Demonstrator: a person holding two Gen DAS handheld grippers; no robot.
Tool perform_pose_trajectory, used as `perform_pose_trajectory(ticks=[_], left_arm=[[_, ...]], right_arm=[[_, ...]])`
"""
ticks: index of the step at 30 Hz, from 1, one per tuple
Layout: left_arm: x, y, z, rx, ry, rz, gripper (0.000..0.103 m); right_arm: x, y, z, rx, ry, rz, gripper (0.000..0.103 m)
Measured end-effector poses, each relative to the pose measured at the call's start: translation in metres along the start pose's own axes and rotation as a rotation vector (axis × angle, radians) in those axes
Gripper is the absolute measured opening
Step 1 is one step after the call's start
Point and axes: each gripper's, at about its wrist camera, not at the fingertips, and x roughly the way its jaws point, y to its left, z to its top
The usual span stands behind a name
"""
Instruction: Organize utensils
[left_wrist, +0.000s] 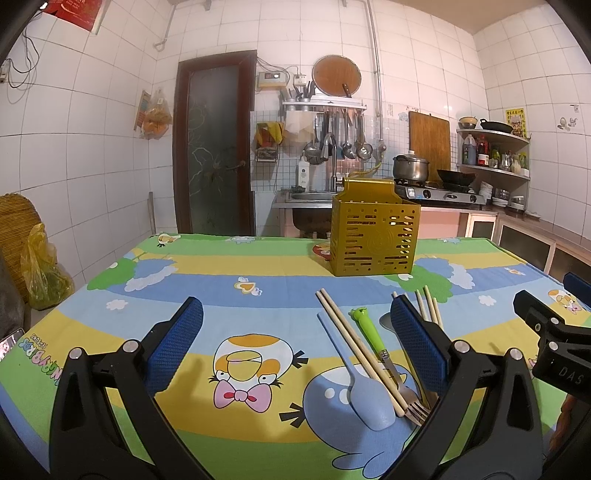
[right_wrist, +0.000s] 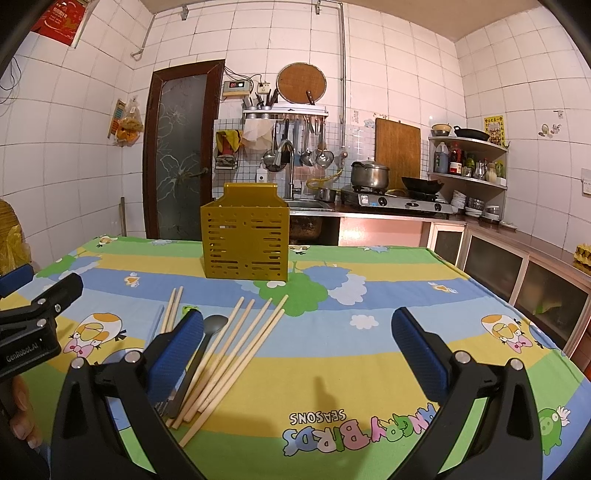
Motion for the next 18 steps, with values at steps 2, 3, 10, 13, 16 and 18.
perform_pose_trajectory(ticks=[2, 3, 10, 13, 16, 18], left_arm=[[0.0008, 0.0001, -0.0037, -0.001, 0.002, 0.000, 0.098], [0.0008, 0.0003, -0.0049, -0.003, 0.003, 0.000, 0.098], [0.0017, 0.0008, -0.0048, -0.001, 0.006, 0.000, 0.098], [0.0055, 0.0007, -0.0082, 0.001, 0.018, 0.001, 0.098], [0.0053, 0.0011, -0.0074, 0.001, 0.016, 0.001, 0.098], [0.0051, 0.0007, -0.0079, 0.002, 0.016, 0.002, 0.098]], right_arm=[[-0.0001, -0.0004, -0.0003, 0.001, 0.000, -0.001, 0.099], [0.0004, -0.0003, -0.0002, 0.001, 0.001, -0.001, 0.099], [0.0008, -0.0008, -0.0004, -0.001, 0.002, -0.002, 0.099], [0.0012, -0.0022, -0.0010, -0.001, 0.003, -0.005, 0.099], [0.0013, -0.0024, -0.0006, 0.000, 0.004, -0.006, 0.099], [0.0013, -0.0032, -0.0009, 0.000, 0.005, -0.007, 0.099]])
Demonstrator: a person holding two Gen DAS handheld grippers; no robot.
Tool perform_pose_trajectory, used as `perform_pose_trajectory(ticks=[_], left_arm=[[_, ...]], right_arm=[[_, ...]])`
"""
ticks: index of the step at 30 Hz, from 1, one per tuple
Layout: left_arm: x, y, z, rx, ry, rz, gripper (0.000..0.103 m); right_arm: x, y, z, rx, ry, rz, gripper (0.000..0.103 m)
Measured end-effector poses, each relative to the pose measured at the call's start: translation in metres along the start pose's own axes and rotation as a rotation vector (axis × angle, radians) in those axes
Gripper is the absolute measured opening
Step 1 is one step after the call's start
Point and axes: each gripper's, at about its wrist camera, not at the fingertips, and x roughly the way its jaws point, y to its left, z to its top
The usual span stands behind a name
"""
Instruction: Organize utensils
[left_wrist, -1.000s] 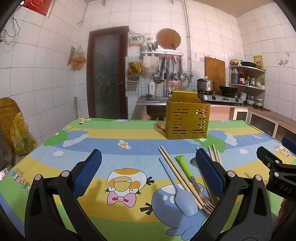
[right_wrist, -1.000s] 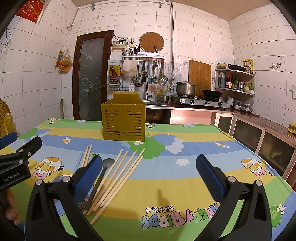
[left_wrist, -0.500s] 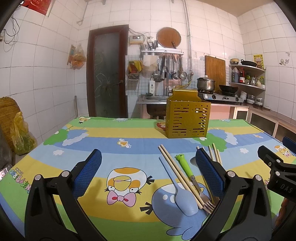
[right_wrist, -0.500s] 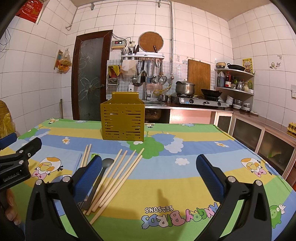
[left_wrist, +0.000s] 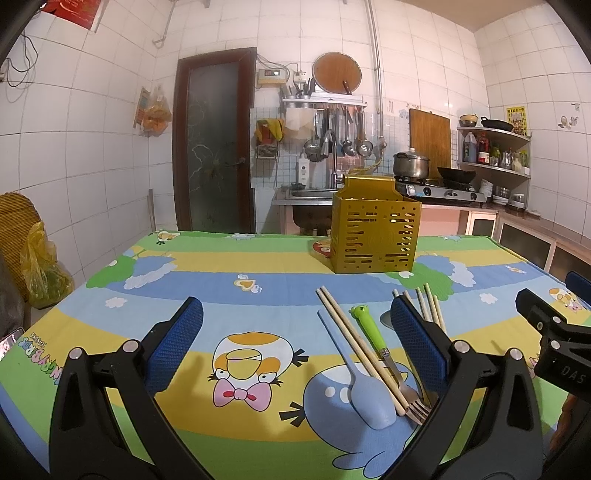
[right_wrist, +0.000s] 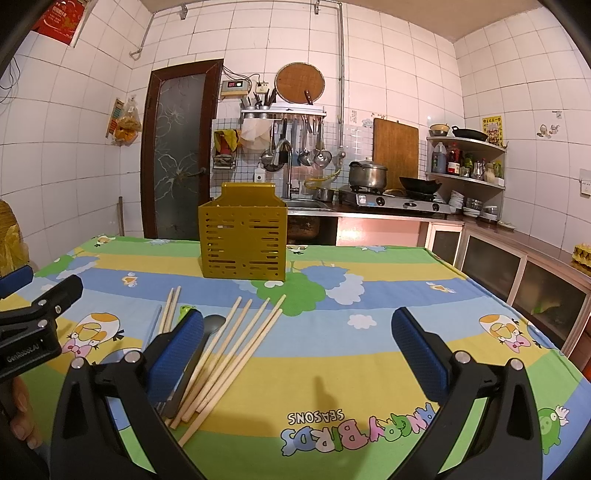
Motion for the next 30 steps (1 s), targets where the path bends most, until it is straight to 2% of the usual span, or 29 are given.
perform_pose_trajectory(ticks=[13, 23, 30], left_arm=[[0.003, 0.000, 0.005, 0.000, 0.024, 0.004, 0.098], [0.002, 0.000, 0.005, 0.008, 0.026, 0.001, 0.098], [0.008, 0.000, 0.006, 0.003, 0.055, -0.003, 0.098]], right_arm=[[0.001, 0.001, 0.001, -0.002, 0.009, -0.001, 0.099], [0.008, 0.005, 0.002, -0.012, 0.045, -0.001, 0.099], [0.014, 0.007, 0.002, -0.018, 0.075, 0.000, 0.099]])
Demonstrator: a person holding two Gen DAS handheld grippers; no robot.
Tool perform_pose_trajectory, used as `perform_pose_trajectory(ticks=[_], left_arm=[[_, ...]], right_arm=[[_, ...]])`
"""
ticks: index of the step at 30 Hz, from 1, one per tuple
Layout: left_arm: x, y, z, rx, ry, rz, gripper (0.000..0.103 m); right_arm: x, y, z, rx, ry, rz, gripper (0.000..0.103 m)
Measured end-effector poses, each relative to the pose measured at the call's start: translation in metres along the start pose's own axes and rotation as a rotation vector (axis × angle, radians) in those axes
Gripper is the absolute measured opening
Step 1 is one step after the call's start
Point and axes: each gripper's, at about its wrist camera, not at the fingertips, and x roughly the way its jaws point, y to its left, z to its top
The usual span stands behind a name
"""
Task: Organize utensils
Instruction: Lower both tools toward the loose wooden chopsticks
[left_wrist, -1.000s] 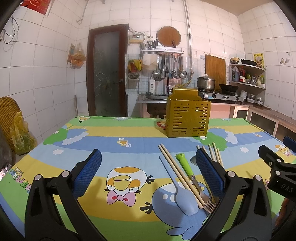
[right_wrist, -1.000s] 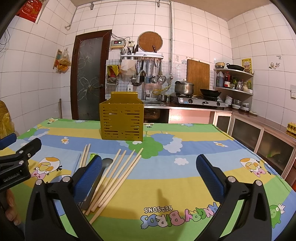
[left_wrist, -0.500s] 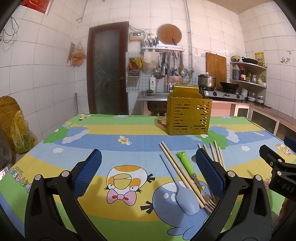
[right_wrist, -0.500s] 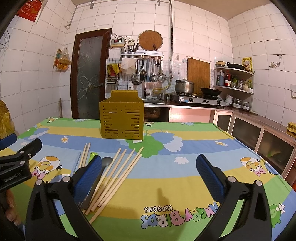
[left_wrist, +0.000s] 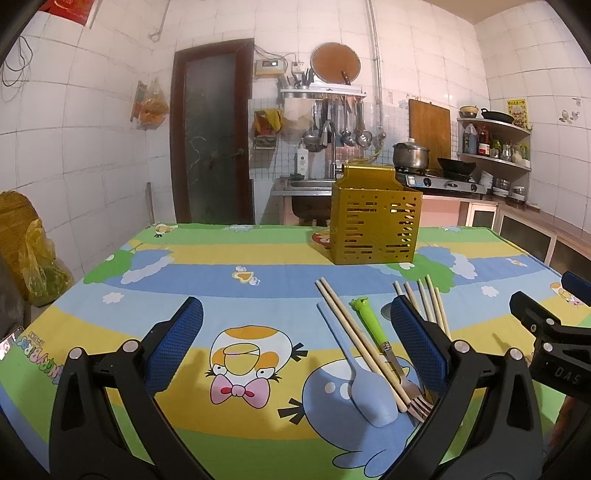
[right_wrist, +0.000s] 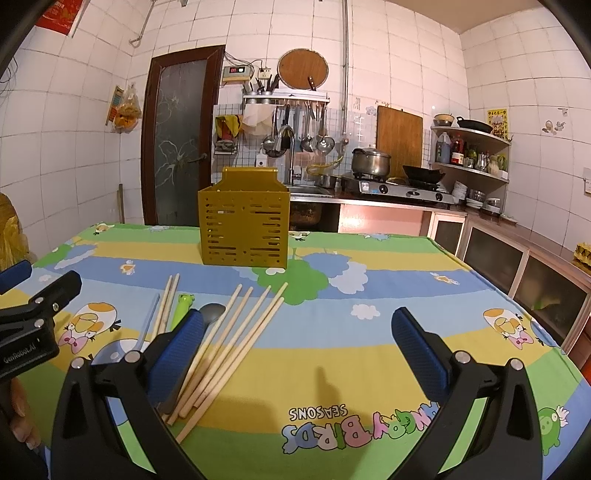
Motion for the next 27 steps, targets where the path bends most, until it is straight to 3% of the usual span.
perform_pose_trajectory(ticks=[4, 12, 16, 27], left_arm=[[0.005, 0.000, 0.000, -0.003, 0.026, -0.007, 0.098], [0.042, 0.011, 0.008, -0.049, 0.218, -0.017, 0.098], [0.067, 0.019, 0.018, -0.052, 0.255, -0.011, 0.098], [0.179, 0.011, 0.028, -0.039, 0.506, 0.000, 0.098]], right_arm=[[0.011, 0.000, 0.002, 0.001, 0.055, 0.002, 0.099], [0.043, -0.011, 0.001, 0.059, 0.201, 0.048, 0.099], [0.061, -0.015, 0.009, 0.040, 0.262, 0.036, 0.099], [0.141, -0.009, 0.031, 0.009, 0.360, -0.021, 0.099]])
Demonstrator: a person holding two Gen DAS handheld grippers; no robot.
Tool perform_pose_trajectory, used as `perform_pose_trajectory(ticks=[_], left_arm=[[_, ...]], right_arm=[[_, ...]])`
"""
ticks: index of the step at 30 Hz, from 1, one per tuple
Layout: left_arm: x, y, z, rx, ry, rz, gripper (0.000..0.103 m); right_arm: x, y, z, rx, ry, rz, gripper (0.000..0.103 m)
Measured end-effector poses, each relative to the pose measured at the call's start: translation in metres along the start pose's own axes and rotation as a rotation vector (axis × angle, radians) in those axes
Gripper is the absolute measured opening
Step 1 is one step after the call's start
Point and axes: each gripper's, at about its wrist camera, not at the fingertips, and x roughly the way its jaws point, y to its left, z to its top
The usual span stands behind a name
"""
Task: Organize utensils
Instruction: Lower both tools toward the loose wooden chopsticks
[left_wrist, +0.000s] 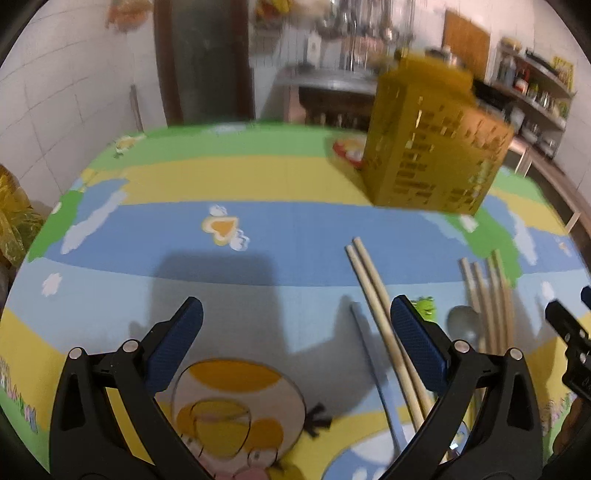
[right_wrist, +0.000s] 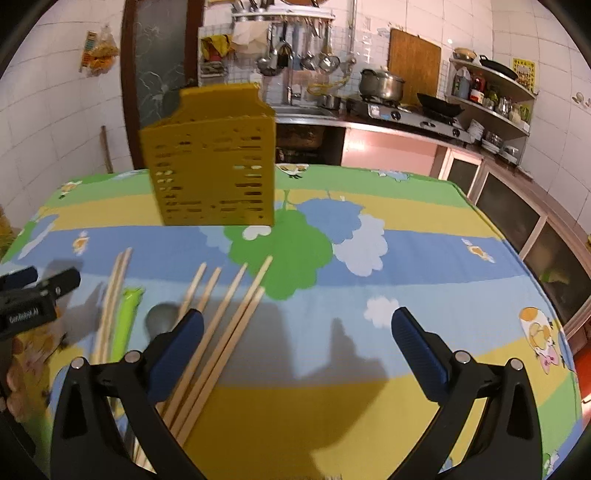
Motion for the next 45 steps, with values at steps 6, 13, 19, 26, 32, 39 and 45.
perform_pose_trajectory(ticks=[6, 13, 19, 26, 32, 39, 45], left_arm=[[0.027, -0.004, 0.009, 0.003, 0.055, -0.014, 0.098], [0.045, -0.004, 0.015, -0.009, 0.088, 0.000, 0.098], [0.045, -0.010, 0.013, 0.026, 0.083, 0.024, 0.098], [0.045, -0.011, 0.013, 0.035, 0.083, 0.032, 0.098], [0.047, -0.011, 0.013, 0.034, 0.084, 0.031, 0.099], [0.048, -0.010, 0.012, 0.028, 0.084, 0.023, 0.099], [0.049, -0.010, 0.012, 0.023, 0.084, 0.018, 0.099]], right_arm=[[0.034, -0.013, 0.004, 0.079, 0.083, -0.033, 0.099], [0.044, -0.014, 0.002, 0.124, 0.138, -0.015, 0.099], [0.047, -0.017, -0.002, 0.149, 0.159, -0.011, 0.099], [0.049, -0.014, -0.001, 0.156, 0.162, -0.033, 0.099], [0.044, -0.010, -0.005, 0.165, 0.168, -0.043, 0.099], [0.045, -0.006, -0.010, 0.152, 0.195, -0.061, 0.099], [0.045, -0.002, -0.010, 0.147, 0.199, -0.079, 0.099]])
